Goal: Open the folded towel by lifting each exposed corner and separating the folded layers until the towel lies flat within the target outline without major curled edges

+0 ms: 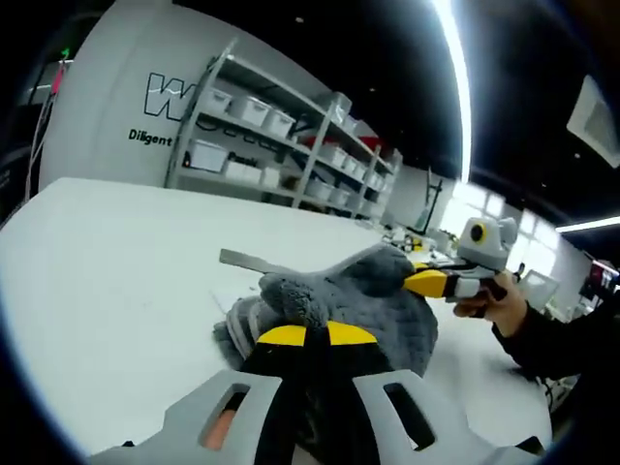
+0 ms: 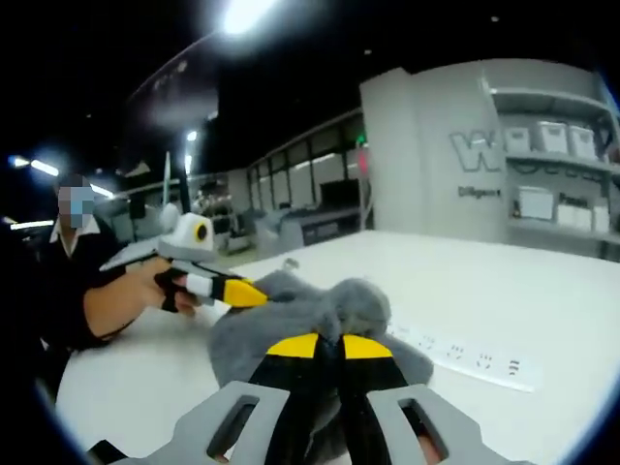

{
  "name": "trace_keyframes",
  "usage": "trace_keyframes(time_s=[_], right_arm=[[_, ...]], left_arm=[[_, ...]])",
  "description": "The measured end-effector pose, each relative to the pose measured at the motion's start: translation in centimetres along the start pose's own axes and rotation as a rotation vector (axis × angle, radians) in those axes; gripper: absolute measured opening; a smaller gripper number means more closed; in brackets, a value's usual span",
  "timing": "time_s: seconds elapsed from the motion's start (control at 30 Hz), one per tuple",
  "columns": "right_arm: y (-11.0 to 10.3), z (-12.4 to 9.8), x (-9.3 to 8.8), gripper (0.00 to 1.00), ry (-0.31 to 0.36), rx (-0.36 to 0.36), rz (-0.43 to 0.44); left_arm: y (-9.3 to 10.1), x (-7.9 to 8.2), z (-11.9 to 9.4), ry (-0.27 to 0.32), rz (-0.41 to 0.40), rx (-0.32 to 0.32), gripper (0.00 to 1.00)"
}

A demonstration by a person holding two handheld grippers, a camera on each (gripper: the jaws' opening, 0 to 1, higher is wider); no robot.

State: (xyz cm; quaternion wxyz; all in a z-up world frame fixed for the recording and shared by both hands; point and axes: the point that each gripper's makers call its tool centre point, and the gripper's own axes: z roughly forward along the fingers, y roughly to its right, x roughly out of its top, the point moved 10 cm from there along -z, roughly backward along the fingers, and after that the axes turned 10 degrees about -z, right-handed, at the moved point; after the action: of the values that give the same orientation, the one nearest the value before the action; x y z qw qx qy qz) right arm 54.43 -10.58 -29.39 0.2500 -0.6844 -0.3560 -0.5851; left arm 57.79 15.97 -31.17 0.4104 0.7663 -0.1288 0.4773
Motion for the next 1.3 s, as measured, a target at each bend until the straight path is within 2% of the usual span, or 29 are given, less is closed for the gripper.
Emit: trace_keyframes(time_s=[0.33,0.4,0.63,0.9,1.17,1.3], right_arm=[[-2.5,-1.5,-0.2,0.01,0.0,0.026,-0.033],[-3.2,-1.9,-0.2,0.01,-0.005,0.032,-0.038],[-3.3,-2.9,-0.4,0.02,-0.004,0.039,-0.023],[-4.6,-4.1,-1.2,0.02,0.006,0.072,-0.081],[-5.3,-5.1,-1.9,0.02,-0.013,0.098,-0.101],[-6.2,-5.6,-2.3,0.02,-0.024,0.125,-0.138]], left_arm=[[1.0,-0.5,-1.5,-0.001,-0.001,-0.022,0.03],[1.8,-1.3,-2.1,-0.007,0.01,-0.027,0.03],[2.7,-2.6,-3.8,-0.008,0.029,-0.041,0.03],[3.9,-4.8,-5.1,-0.038,0.06,-0.044,0.03],[5.0,-6.7,-6.2,-0.053,0.074,-0.049,0.03],[5.7,-7.8,-6.6,-0.068,0.085,-0.048,0.03]])
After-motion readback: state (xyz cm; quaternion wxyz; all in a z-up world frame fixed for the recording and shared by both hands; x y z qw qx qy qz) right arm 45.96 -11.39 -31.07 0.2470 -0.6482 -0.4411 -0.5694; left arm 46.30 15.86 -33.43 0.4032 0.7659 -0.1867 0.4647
